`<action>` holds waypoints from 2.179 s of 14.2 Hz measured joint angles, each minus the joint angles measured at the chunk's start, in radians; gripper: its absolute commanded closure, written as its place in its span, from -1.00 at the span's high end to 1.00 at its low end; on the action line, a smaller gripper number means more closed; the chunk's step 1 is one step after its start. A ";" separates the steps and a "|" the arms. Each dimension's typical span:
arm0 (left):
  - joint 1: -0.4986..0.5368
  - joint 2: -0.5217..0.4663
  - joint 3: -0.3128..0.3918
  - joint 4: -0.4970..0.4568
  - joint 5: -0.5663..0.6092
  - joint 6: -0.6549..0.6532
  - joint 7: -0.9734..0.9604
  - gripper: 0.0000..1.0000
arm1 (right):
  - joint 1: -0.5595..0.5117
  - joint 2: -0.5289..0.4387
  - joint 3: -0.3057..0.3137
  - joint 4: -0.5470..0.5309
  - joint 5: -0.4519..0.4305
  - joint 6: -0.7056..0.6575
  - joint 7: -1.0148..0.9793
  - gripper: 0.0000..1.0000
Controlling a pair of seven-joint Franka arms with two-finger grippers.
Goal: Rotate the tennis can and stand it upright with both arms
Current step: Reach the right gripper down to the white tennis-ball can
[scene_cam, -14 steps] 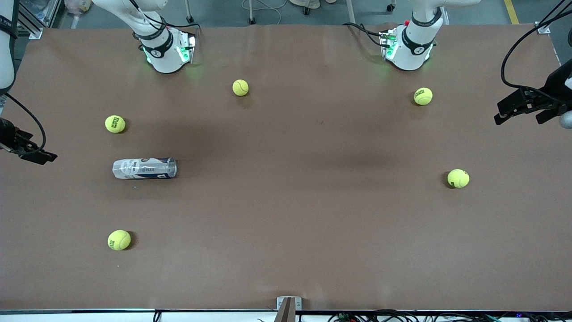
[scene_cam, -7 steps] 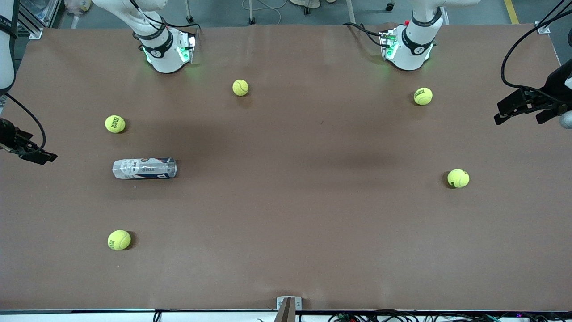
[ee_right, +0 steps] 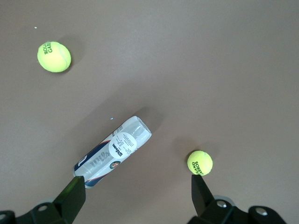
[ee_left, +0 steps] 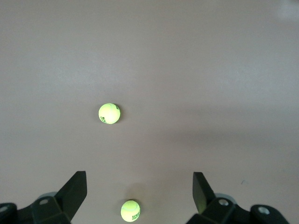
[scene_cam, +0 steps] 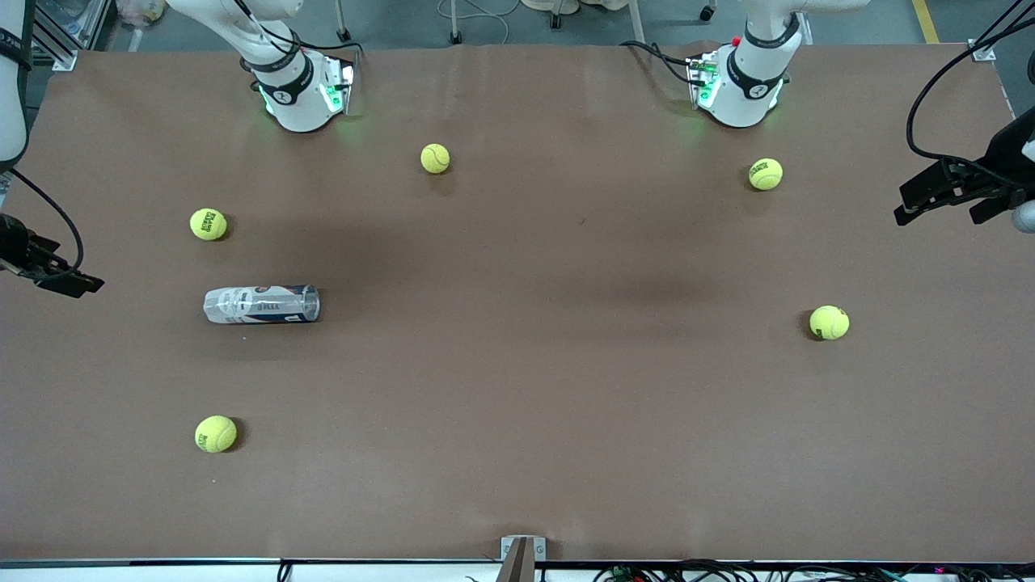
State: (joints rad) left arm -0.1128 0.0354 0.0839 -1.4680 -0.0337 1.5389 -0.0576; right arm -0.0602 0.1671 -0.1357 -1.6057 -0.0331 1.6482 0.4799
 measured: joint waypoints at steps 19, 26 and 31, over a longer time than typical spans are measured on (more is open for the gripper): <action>0.000 0.000 0.000 0.000 0.000 0.000 0.000 1.00 | 0.055 0.044 0.003 -0.184 0.007 0.192 0.877 1.00; 0.000 0.000 0.000 0.000 0.000 0.000 0.000 1.00 | 0.068 0.070 -0.001 -0.461 0.011 0.551 0.991 1.00; 0.000 0.000 0.000 0.000 0.000 0.000 0.000 1.00 | 0.066 0.115 -0.003 -0.548 0.055 0.715 1.004 1.00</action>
State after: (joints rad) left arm -0.1127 0.0356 0.0837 -1.4683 -0.0337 1.5389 -0.0576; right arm 0.0057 0.2817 -0.1391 -2.1538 0.0222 2.3636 1.4836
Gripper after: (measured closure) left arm 0.000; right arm 0.000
